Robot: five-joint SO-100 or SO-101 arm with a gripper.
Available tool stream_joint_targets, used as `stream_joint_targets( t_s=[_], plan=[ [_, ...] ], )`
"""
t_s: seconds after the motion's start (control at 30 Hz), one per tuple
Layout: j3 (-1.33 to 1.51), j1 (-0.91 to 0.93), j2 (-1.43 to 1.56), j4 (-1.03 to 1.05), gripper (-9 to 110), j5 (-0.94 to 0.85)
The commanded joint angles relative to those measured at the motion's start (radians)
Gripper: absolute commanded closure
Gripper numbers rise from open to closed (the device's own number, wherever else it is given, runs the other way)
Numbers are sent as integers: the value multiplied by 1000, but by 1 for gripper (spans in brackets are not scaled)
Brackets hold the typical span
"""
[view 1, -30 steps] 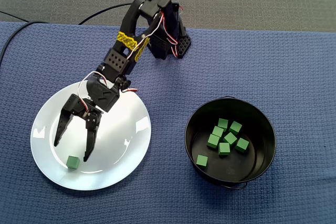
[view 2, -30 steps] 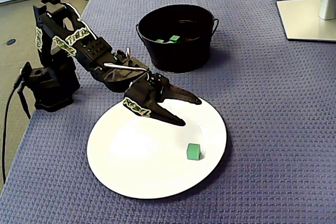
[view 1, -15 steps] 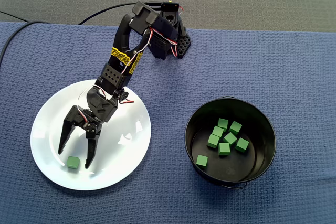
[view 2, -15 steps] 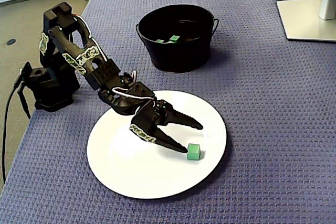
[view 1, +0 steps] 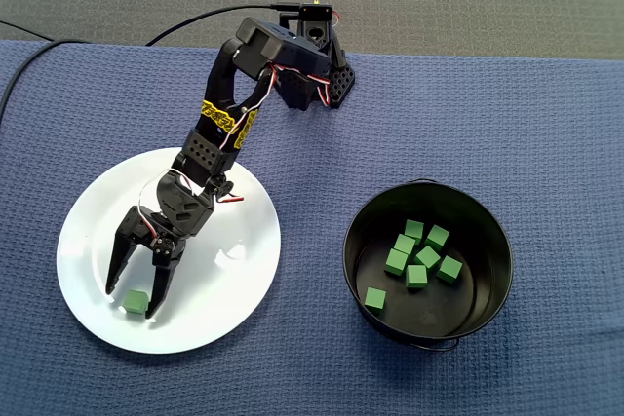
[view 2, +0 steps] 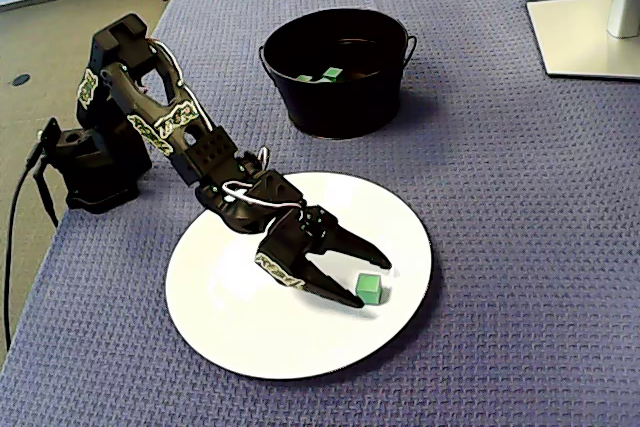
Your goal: Pick up the items on the white plate and put them in the black container.
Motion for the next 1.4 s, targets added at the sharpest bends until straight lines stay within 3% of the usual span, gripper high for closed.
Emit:
stream_joint_targets(
  t_s=[0.0,0.53,1.1,1.2,1.37],
  plan=[
    [-55,12,3,-26,80,12],
    [-35,6,11,-31,102,61],
    [-11,-2,147,-109,102,172],
    [-60,-14,318,69,102,276],
    [-265,-58,663,644,102,615]
  ],
)
